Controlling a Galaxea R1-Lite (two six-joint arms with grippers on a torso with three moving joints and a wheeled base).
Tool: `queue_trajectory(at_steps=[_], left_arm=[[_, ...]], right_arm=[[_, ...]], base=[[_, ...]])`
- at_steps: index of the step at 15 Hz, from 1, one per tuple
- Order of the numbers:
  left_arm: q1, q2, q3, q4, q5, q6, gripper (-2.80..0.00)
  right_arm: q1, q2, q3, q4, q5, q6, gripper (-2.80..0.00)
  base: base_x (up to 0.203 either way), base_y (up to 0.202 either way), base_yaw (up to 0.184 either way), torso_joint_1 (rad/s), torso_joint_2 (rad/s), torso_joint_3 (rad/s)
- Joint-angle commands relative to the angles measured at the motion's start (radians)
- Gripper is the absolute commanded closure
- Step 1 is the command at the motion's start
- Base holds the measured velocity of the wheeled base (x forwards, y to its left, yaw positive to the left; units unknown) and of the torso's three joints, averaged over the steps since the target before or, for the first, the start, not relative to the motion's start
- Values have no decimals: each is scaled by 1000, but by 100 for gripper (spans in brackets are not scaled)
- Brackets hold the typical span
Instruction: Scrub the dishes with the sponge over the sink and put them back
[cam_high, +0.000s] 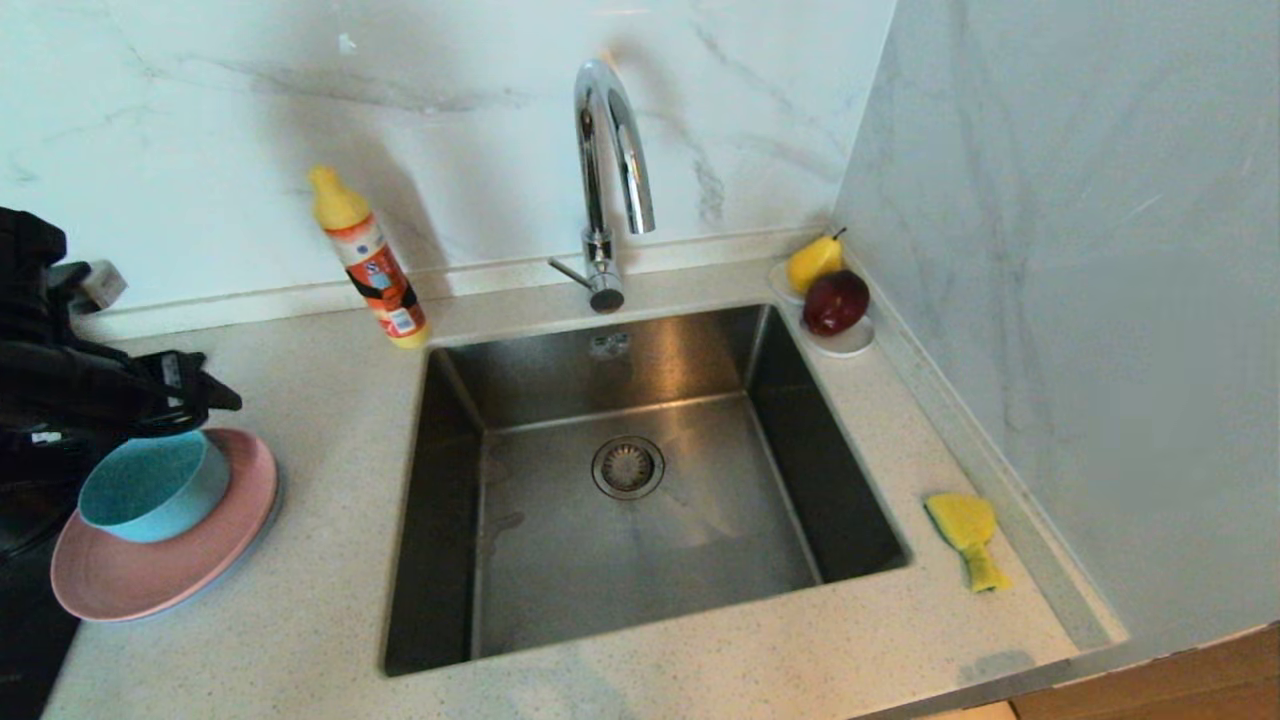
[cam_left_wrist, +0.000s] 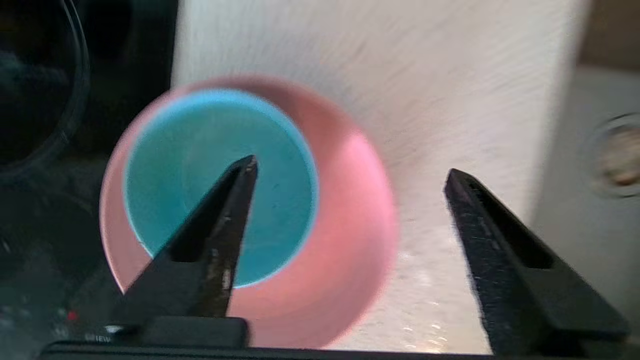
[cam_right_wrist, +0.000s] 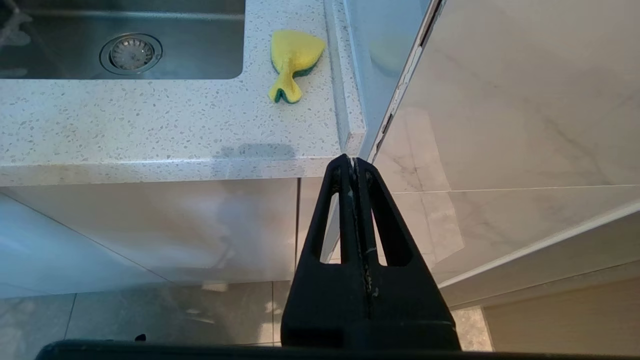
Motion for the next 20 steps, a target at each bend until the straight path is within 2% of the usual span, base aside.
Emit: queue_trajectory(at_steps=[1, 2, 5, 8, 11, 14, 17, 19, 20], left_arm=[[1, -108, -21, 1, -39, 6, 0], [1, -145, -25, 0, -73, 10, 0], [0, -246, 3, -28, -254, 31, 0], [-43, -319, 92, -212, -296, 59, 0], [-91, -433, 247, -355, -362, 66, 0], [-108, -609, 388, -378, -453, 102, 0], [-110, -834, 531, -376, -555, 113, 0], [-109, -960, 618, -365, -582, 112, 0], [-109, -1014, 651, -346, -566, 110, 0]], right_arm=[[0, -2, 0, 0, 0, -1, 0], [0, -2, 0, 0, 0, -1, 0], [0, -2, 0, 0, 0, -1, 0], [0, -2, 0, 0, 0, -1, 0], [0, -2, 0, 0, 0, -1, 0], [0, -2, 1, 0, 0, -1, 0], [0, -2, 0, 0, 0, -1, 0], [0, -2, 0, 0, 0, -1, 0], [0, -2, 0, 0, 0, -1, 0]], base=[[0, 0, 0, 0, 0, 0], [0, 0, 0, 0, 0, 0], [0, 0, 0, 0, 0, 0], [0, 0, 0, 0, 0, 0], [0, 0, 0, 0, 0, 0], [0, 0, 0, 0, 0, 0], [0, 0, 0, 0, 0, 0], [0, 0, 0, 0, 0, 0], [0, 0, 0, 0, 0, 0]])
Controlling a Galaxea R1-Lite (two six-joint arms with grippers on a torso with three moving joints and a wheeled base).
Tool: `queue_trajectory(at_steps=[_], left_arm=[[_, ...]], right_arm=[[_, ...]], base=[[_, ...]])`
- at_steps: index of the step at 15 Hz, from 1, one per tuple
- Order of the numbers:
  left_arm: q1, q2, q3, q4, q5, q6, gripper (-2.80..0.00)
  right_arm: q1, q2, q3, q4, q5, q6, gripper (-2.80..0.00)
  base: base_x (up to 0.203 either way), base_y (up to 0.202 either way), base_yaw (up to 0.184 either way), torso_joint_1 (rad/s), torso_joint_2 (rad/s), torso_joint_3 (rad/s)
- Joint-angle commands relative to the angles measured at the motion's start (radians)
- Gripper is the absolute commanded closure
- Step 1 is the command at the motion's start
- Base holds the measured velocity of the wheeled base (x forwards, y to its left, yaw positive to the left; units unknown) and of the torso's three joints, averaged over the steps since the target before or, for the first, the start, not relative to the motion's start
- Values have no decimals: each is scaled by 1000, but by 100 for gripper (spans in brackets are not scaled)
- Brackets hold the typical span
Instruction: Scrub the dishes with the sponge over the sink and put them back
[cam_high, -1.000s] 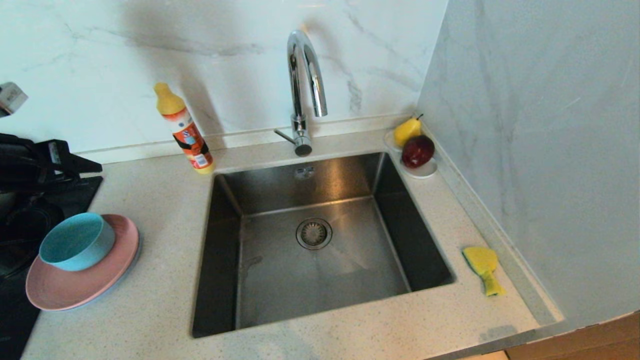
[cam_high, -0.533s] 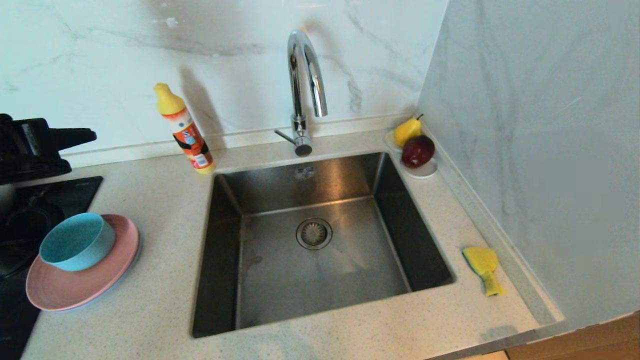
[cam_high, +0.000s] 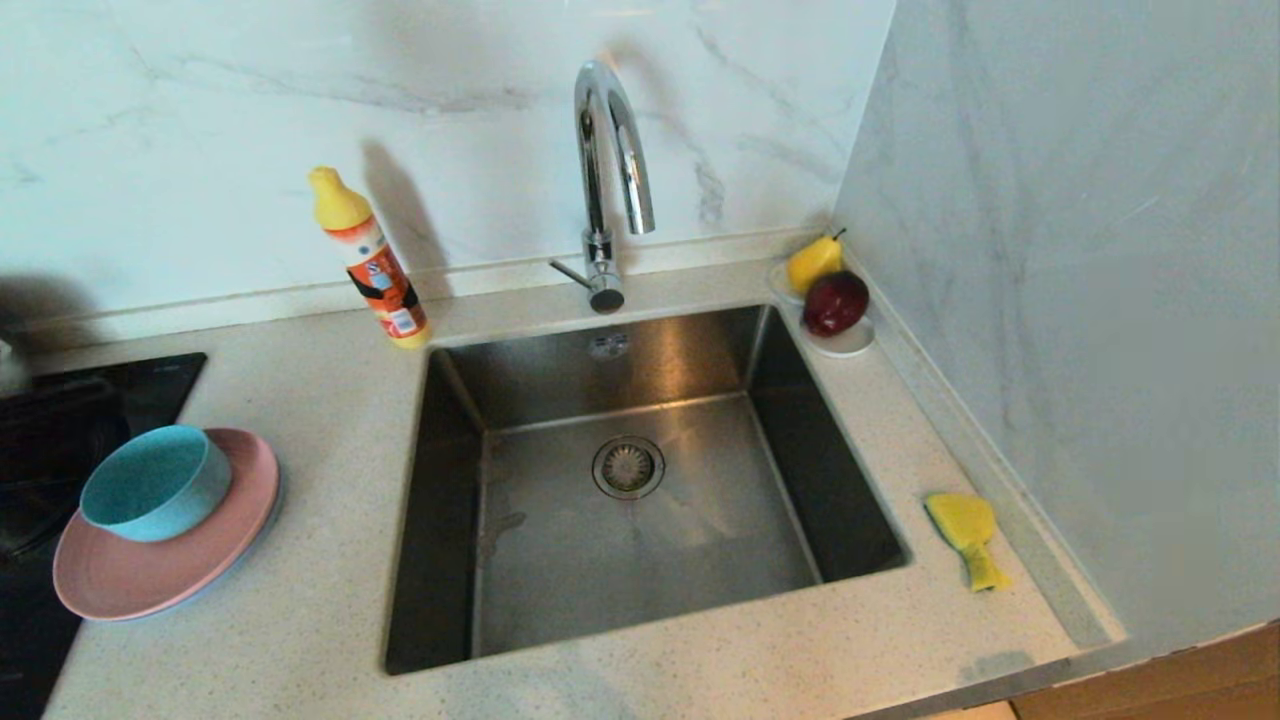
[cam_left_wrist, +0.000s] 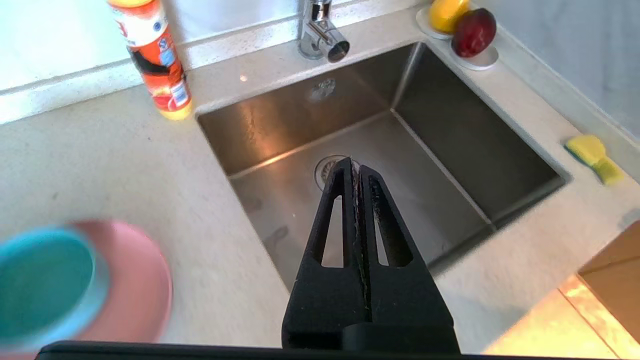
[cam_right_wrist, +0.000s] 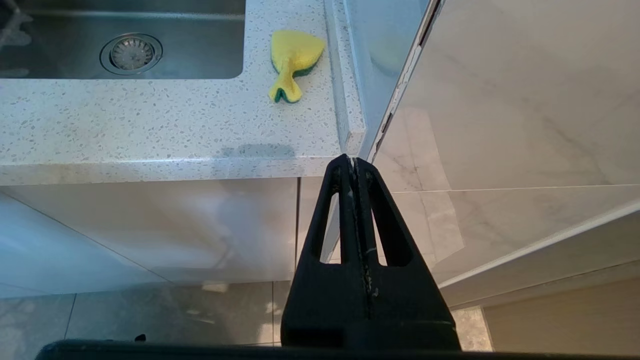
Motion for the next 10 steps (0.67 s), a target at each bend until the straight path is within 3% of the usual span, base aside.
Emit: queue_trajectory(at_steps=[1, 5, 8, 10], left_arm=[[1, -201, 85, 37, 47, -2, 0], [0, -389, 236, 100, 218, -2, 0], [-120, -564, 331, 173, 402, 2, 0], [-163, -668, 419, 204, 455, 3, 0]], right_arm=[[0, -2, 0, 0, 0, -1, 0], [0, -2, 0, 0, 0, -1, 0], [0, 0, 0, 0, 0, -1, 0], [0, -2, 0, 0, 0, -1, 0]], base=[[0, 0, 0, 0, 0, 0], [0, 0, 0, 0, 0, 0], [0, 0, 0, 0, 0, 0], [0, 0, 0, 0, 0, 0]])
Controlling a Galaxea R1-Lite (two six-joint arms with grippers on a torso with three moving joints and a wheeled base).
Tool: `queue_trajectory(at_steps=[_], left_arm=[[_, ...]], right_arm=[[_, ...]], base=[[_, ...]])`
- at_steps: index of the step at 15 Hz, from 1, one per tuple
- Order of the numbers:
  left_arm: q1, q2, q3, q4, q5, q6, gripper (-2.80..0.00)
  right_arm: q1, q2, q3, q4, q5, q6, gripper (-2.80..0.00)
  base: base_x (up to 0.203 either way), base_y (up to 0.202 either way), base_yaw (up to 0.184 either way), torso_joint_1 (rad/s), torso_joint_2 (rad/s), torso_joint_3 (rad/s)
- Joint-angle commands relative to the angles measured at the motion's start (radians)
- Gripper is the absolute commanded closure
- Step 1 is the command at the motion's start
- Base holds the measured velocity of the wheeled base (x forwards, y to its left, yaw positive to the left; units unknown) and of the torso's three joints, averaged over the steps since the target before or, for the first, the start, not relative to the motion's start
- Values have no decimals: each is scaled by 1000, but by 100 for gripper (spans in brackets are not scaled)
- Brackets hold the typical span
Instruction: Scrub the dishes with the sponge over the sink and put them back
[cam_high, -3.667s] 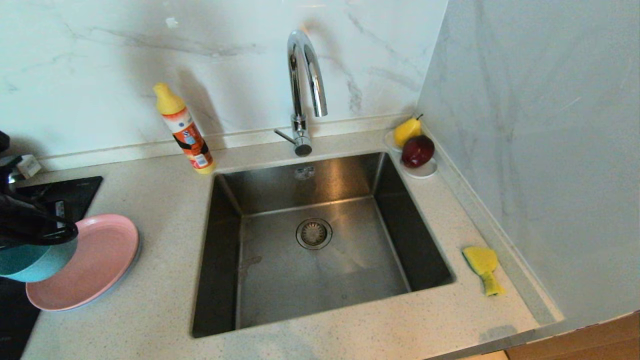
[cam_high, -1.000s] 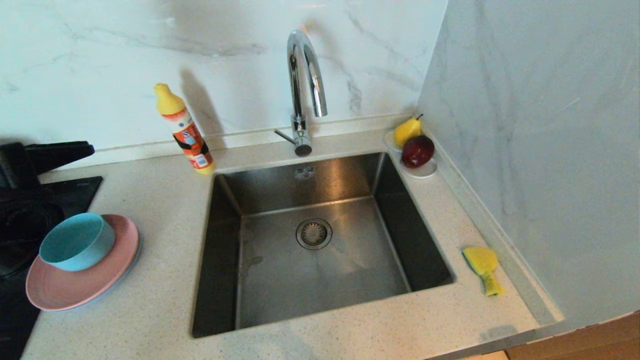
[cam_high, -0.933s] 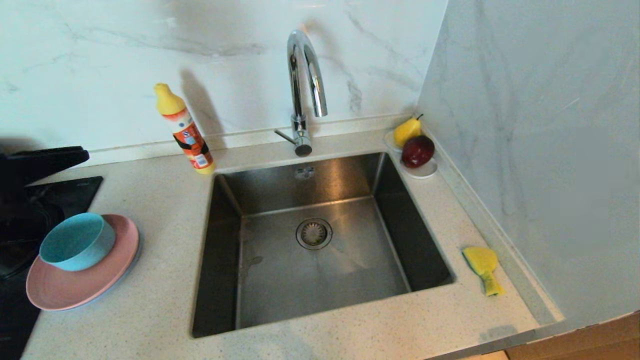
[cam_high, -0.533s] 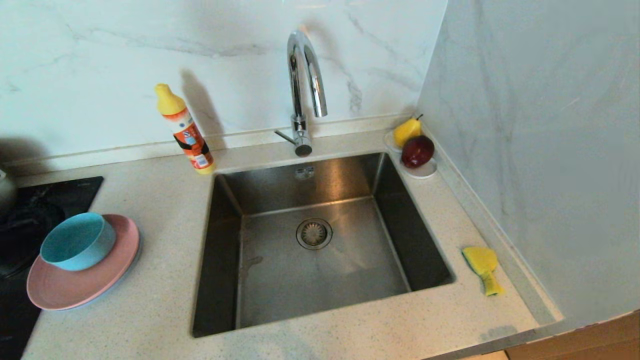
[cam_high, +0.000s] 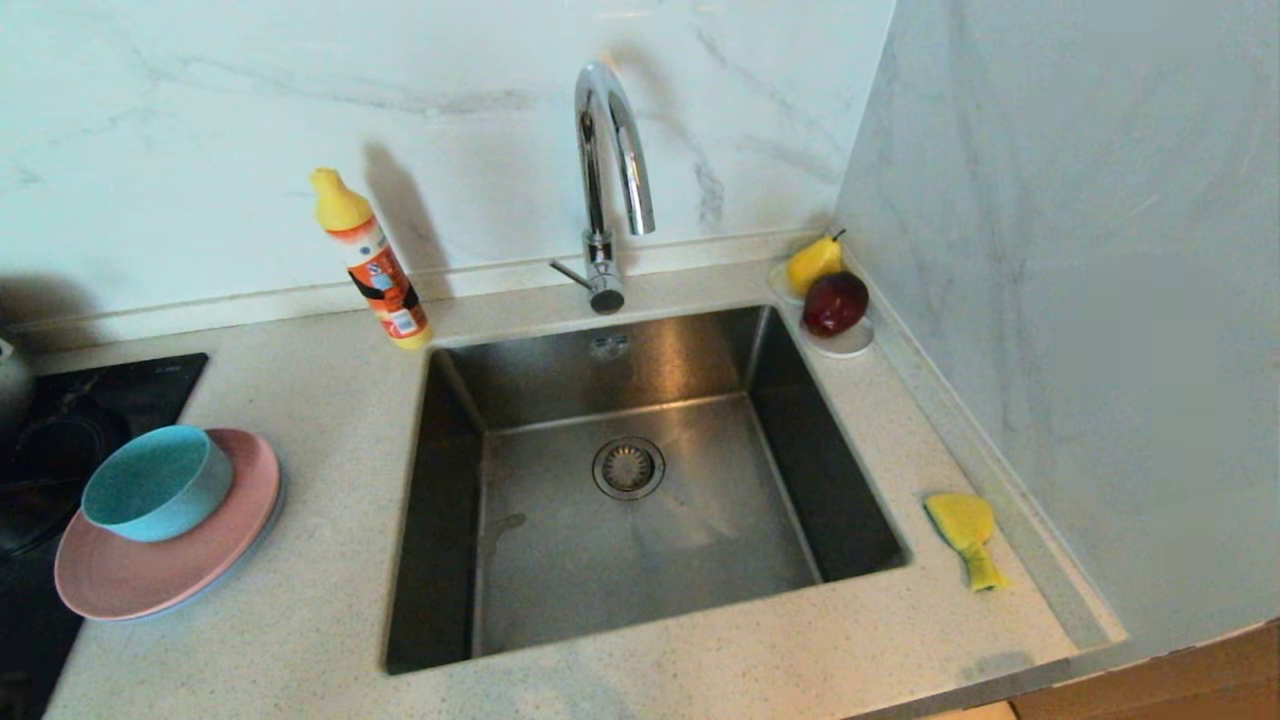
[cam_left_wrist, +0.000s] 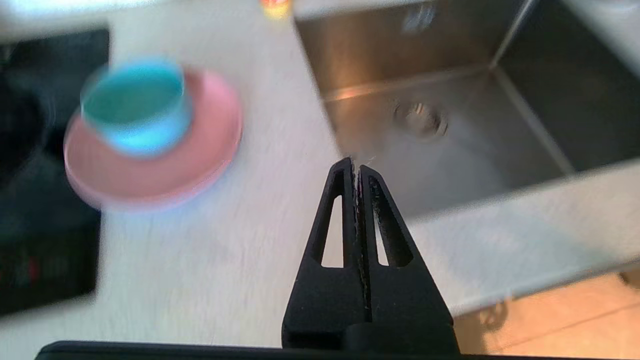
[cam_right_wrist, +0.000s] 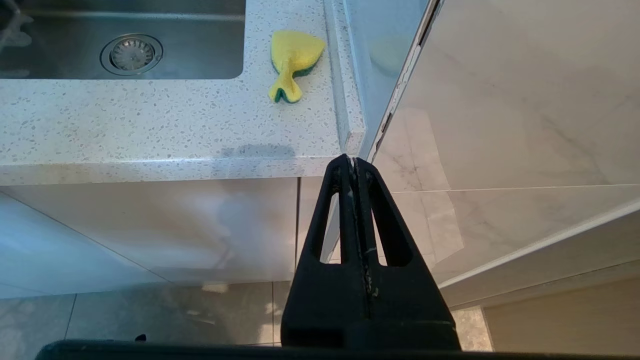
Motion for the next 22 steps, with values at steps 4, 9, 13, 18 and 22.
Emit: queue_trajectory(at_steps=[4, 9, 13, 18, 22], left_arm=[[-56, -284, 280, 7, 78, 4, 0], [-58, -285, 342, -64, 183, 8, 0], [-58, -285, 348, -75, 174, 22, 0], [-58, -285, 349, -77, 178, -11, 0], [-58, -285, 349, -77, 178, -12, 0]], right_arm=[[0, -2, 1, 0, 0, -1, 0], [0, -2, 0, 0, 0, -1, 0], [0, -2, 1, 0, 0, 0, 0], [0, 0, 1, 0, 0, 1, 0], [0, 0, 1, 0, 2, -1, 0]], base=[[0, 0, 0, 0, 0, 0], [0, 0, 0, 0, 0, 0], [0, 0, 0, 0, 0, 0], [0, 0, 0, 0, 0, 0], [0, 0, 0, 0, 0, 0]])
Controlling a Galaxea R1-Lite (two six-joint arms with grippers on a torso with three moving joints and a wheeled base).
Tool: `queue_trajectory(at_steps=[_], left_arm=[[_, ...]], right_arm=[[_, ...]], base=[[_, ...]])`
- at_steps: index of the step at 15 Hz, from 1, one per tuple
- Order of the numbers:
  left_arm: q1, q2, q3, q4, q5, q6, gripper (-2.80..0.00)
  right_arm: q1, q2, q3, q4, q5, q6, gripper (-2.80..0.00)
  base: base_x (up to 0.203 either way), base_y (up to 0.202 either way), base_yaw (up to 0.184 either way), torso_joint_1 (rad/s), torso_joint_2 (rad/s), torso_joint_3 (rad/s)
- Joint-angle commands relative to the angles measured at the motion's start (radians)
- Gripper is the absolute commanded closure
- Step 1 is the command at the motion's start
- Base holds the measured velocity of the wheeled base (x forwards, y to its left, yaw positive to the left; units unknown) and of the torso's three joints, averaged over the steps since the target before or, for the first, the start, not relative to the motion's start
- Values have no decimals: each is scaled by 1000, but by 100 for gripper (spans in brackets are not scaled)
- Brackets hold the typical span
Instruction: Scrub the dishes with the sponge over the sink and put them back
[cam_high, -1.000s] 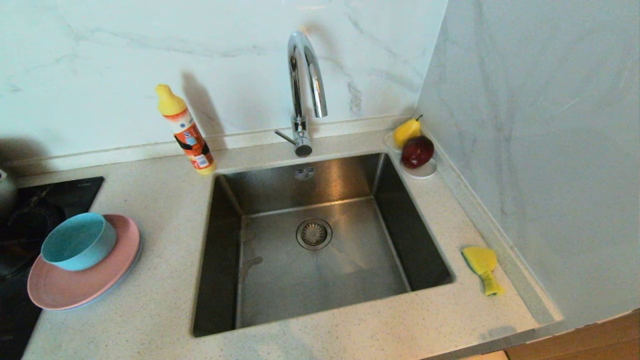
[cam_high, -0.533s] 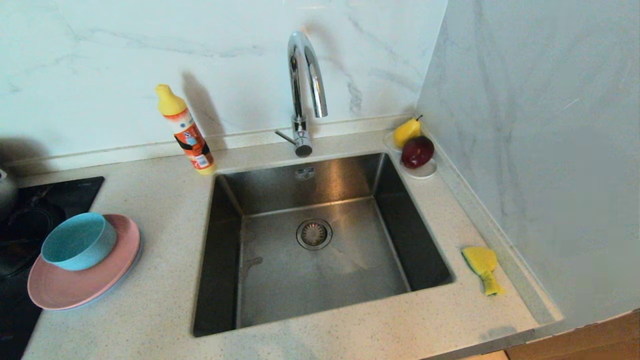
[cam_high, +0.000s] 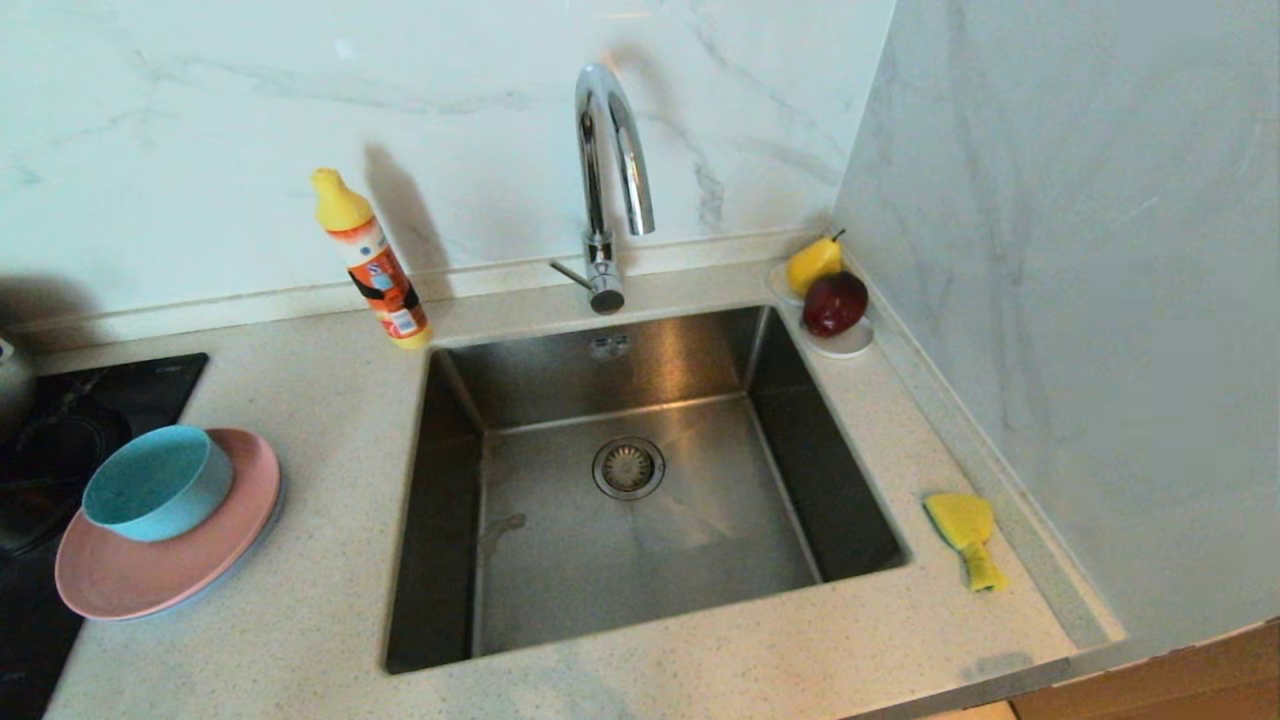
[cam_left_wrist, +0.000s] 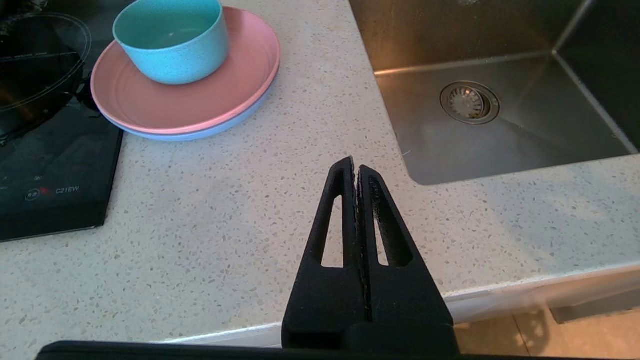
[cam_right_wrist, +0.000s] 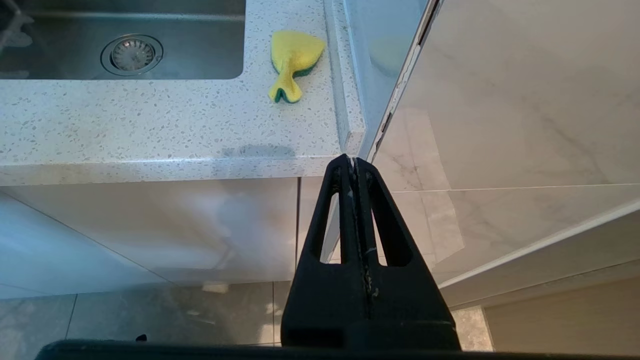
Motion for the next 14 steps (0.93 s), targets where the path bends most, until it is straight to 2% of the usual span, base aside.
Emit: queue_trajectory(at_steps=[1, 14], left_arm=[[0, 4, 18, -1, 0, 0, 0], [0, 4, 18, 1, 0, 0, 0]], right_arm=[[0, 0, 0, -1, 1, -2, 0], [0, 1, 0, -3, 1, 25, 0]], base=[[0, 0, 0, 0, 0, 0], [0, 0, 0, 0, 0, 0]])
